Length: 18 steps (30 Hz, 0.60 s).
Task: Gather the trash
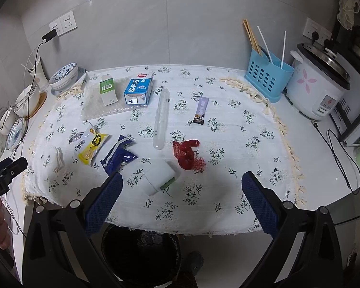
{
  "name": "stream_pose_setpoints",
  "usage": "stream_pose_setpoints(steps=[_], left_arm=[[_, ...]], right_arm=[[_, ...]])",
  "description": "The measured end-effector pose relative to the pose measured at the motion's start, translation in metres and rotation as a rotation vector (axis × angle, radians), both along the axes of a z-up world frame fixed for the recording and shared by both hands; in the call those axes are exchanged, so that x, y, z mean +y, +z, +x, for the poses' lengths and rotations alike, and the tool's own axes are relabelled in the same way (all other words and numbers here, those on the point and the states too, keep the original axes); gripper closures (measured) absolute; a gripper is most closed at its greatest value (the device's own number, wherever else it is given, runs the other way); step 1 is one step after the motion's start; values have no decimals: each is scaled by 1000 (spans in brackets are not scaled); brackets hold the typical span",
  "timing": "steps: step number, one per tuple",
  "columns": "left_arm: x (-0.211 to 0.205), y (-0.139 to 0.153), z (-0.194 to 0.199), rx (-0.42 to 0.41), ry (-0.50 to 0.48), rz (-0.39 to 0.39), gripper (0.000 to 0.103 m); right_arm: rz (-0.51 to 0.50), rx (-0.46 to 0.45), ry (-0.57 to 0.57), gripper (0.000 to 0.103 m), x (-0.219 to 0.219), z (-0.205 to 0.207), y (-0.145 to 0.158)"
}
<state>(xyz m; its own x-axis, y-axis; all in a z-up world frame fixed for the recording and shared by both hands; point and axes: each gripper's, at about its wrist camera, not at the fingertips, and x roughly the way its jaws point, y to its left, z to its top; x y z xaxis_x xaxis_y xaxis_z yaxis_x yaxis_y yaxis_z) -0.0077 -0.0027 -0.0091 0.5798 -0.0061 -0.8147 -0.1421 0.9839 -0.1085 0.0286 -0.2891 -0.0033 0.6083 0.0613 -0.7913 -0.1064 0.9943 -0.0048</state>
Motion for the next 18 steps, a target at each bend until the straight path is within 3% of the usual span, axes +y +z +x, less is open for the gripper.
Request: stream_pose_setpoints(steps=[18], left_arm=[[-2,2,-2,-2,-6,25,6]], right_arm=[[3,-5,12,7,3,-1,0]])
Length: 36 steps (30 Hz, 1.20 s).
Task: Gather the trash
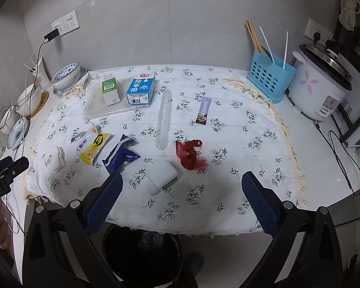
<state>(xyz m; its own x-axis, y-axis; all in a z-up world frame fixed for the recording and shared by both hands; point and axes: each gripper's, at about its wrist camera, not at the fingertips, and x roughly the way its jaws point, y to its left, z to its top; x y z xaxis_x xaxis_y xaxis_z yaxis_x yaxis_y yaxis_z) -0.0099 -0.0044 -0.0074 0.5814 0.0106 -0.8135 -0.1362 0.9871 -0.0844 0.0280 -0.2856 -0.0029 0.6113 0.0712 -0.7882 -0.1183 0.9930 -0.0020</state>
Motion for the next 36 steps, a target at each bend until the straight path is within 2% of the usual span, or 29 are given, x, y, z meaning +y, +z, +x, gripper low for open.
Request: stream_pose_setpoints(steps=[12,36], left_arm=[[1,4,-1,8,6,13,6],[5,4,-5,22,20,-8,6]], right_arm=[[14,6,-8,7,-2,-2,-3],[15,8,-12,8,-3,-7,-6]])
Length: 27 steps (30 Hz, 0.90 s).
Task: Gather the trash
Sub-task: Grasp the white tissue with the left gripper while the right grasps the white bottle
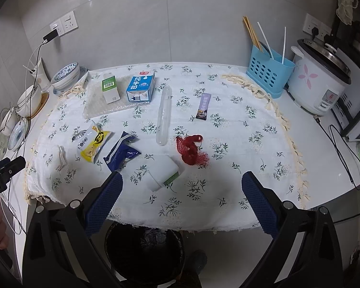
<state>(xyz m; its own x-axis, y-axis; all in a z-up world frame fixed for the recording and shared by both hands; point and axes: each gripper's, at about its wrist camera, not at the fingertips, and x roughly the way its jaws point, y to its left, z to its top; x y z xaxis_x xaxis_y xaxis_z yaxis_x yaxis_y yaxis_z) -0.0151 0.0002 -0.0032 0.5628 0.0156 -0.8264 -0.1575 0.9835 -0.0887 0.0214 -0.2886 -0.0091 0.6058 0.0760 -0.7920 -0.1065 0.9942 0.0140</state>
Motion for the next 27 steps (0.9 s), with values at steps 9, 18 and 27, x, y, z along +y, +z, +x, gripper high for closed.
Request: stream_pose_setpoints(steps=[9,18,27], left_arm=[[1,-1,4,2,-1,-5,6],[22,-21,22,43,27,-12,6],[78,-79,57,160,122,-5,7]], right_arm=[[-2,6,-3,8,4,2,-1],[-10,40,-3,8,10,19,-10],[-32,157,-15,8,14,59,-58]])
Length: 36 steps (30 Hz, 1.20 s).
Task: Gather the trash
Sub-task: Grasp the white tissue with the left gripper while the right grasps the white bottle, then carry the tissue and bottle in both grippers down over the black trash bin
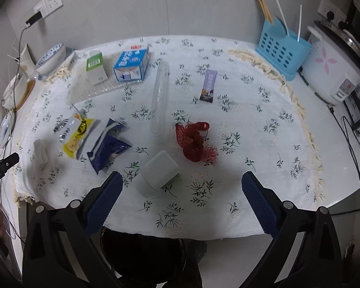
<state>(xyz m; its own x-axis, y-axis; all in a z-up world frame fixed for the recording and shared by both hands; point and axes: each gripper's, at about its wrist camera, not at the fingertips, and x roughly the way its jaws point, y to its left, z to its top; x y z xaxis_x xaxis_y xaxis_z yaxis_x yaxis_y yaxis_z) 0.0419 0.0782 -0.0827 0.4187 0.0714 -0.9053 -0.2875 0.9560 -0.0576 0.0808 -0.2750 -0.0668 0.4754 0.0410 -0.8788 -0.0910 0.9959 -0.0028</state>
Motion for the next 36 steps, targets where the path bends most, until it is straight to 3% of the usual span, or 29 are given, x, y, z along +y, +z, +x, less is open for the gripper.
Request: stream_pose_setpoints(steps=[8,18,29,31,33,35,36], left_arm=[[29,-55,30,97,32,-54,11],[19,-77,56,164,18,-68,26],[11,-71,85,231,27,-91,61],[12,-71,90,239,23,-91,71],[13,-70,95,249,20,-82,88],[16,-66,97,251,13,-83,93],[16,-64,97,250,9,-80,94]], right_arm=[[-14,103,-27,14,-2,26,-42],[34,182,-31,20,9,38,-69],[187,312,-158,29,14,54,-83],[209,340,-191,35,14,58,-87],[234,372,-231,41,14,61,-91],[257,394,-263,54,13,63,-95],[266,401,-277,55,13,64,-96]])
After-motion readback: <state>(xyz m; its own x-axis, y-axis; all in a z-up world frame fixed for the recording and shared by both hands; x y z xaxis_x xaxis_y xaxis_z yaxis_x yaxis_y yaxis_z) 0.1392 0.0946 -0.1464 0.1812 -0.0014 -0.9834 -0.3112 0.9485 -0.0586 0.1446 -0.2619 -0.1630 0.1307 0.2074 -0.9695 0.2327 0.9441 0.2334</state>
